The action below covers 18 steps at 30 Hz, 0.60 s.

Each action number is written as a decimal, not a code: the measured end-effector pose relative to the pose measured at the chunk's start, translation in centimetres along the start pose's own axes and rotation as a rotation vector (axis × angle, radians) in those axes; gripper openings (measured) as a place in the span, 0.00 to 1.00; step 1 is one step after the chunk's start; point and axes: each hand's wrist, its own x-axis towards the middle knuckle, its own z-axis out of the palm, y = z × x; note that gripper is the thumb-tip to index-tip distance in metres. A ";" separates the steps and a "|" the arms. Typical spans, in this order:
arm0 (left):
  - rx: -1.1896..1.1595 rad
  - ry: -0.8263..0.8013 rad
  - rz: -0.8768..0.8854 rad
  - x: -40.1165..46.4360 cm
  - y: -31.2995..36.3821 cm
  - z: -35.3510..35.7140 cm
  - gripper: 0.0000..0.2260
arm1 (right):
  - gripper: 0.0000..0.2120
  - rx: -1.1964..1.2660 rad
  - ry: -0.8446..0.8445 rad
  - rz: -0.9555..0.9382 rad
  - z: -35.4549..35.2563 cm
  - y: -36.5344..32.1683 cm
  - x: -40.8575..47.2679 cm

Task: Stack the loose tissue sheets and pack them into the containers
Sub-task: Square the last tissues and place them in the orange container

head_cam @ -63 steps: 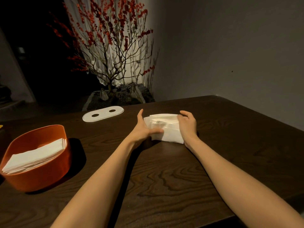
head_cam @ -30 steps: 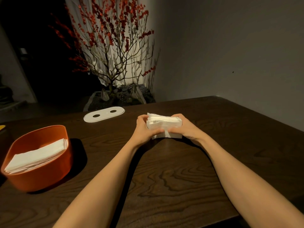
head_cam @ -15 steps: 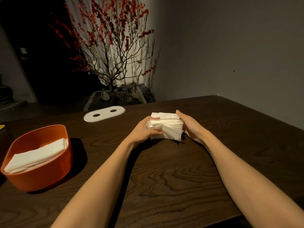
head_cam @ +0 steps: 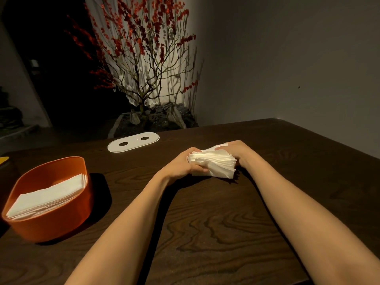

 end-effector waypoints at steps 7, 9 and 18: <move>-0.098 0.099 0.002 0.0 -0.2 0.1 0.19 | 0.08 -0.005 0.038 -0.286 -0.6 2.0 0.4; -0.062 0.167 -0.016 0.1 -0.5 -0.1 0.24 | 0.06 0.026 0.014 -0.339 -1.4 2.4 0.1; -0.009 0.249 -0.006 -0.4 -0.4 0.5 0.29 | 0.06 0.065 -0.094 -0.367 -1.8 2.6 -0.9</move>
